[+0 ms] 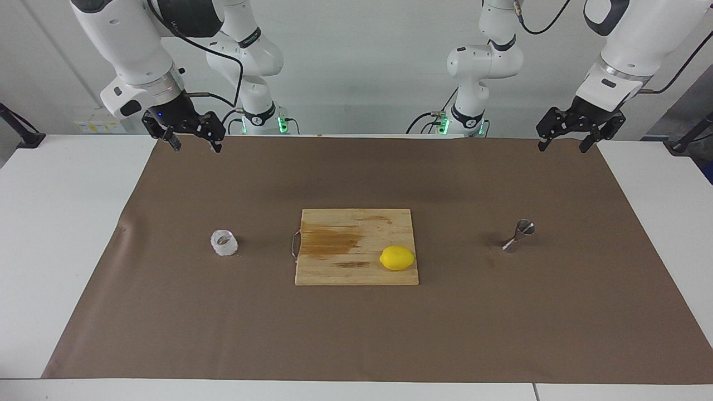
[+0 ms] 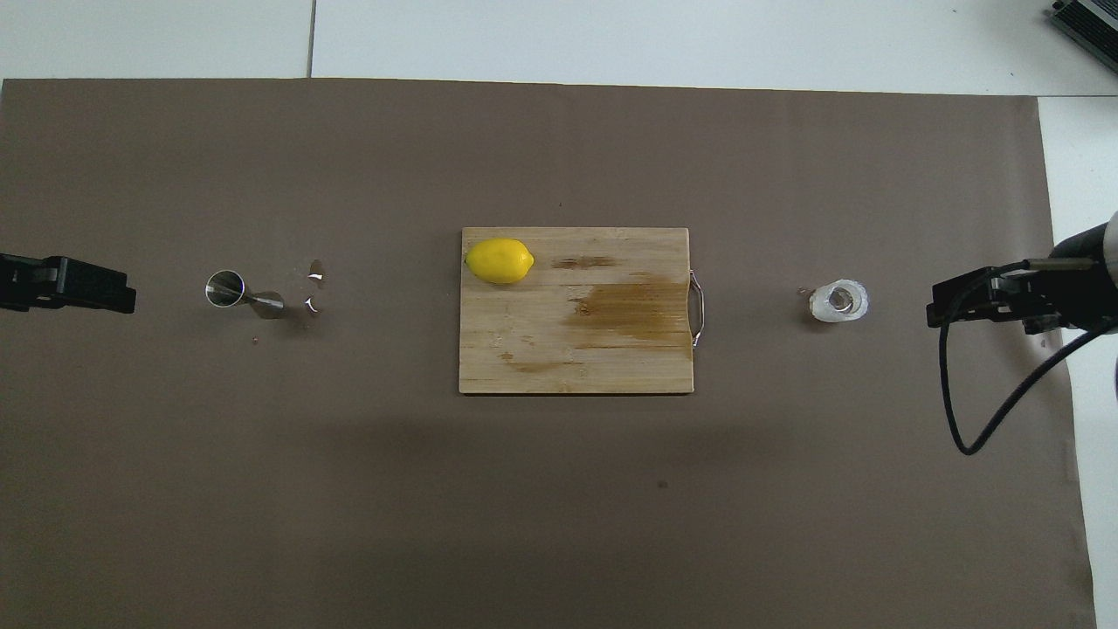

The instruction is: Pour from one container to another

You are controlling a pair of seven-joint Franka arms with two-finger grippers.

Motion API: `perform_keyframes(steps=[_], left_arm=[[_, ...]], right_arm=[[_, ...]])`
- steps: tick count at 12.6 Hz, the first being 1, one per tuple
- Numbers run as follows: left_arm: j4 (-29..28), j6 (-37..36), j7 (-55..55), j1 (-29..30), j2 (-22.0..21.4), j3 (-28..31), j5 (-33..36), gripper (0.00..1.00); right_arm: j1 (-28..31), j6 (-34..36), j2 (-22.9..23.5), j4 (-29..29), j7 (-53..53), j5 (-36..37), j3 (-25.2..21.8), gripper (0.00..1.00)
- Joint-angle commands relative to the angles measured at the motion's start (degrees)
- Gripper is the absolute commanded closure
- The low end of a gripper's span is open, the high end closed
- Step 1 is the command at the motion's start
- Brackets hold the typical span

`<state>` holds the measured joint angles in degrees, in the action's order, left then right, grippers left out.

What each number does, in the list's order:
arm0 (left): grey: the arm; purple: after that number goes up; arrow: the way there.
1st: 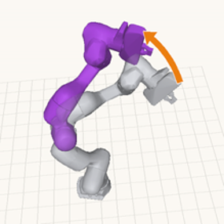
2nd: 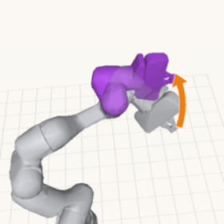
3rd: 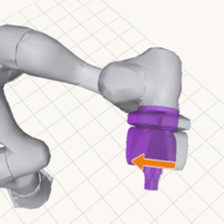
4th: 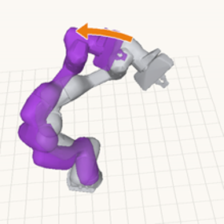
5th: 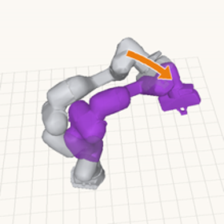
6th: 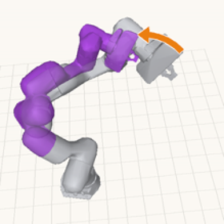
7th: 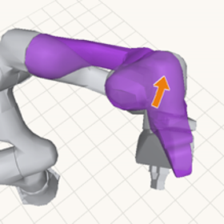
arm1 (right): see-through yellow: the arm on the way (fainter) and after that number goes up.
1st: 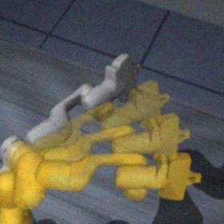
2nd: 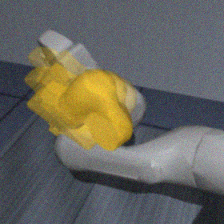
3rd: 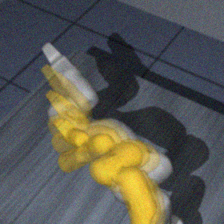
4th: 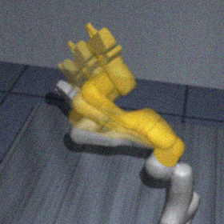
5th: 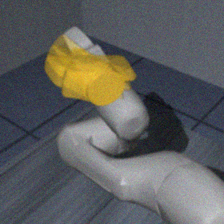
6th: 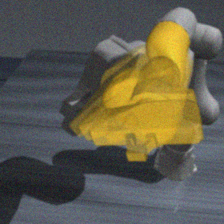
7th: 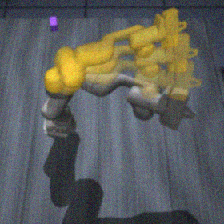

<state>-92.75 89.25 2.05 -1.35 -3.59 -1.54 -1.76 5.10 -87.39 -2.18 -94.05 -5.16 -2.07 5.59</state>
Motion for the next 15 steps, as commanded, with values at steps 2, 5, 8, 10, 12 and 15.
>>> perform_keyframes(steps=[2,5,8,10,12,15], left_arm=[[-1.1,0.2,0.8,-0.8,-0.9,0.3,0.4,0.00],[-1.2,0.0,0.3,-1.0,-1.0,0.3,0.4,0.00],[-1.2,0.0,0.3,-0.7,-1.0,0.4,0.4,0.00],[-1.2,0.0,0.3,-0.7,-1.0,0.4,0.4,0.00],[-1.2,0.0,0.2,-0.8,-1.0,0.4,0.4,0.00],[-1.2,0.6,0.1,-1.3,-1.0,0.4,0.4,0.00]], right_arm=[[0.5,0.3,-0.1,-0.1,-0.4,-1.5,0.2,0.00],[0.5,0.3,-0.1,-0.1,-0.4,-1.5,0.2,0.00],[0.5,0.3,-0.1,-0.1,-0.4,-1.5,0.2,0.00],[0.5,0.3,-0.1,-0.2,-0.4,-1.5,0.2,0.00],[0.5,0.3,-0.1,-0.1,-0.4,-1.5,0.3,0.00],[0.5,0.3,-0.1,-0.1,-0.4,-1.4,0.2,0.00]])
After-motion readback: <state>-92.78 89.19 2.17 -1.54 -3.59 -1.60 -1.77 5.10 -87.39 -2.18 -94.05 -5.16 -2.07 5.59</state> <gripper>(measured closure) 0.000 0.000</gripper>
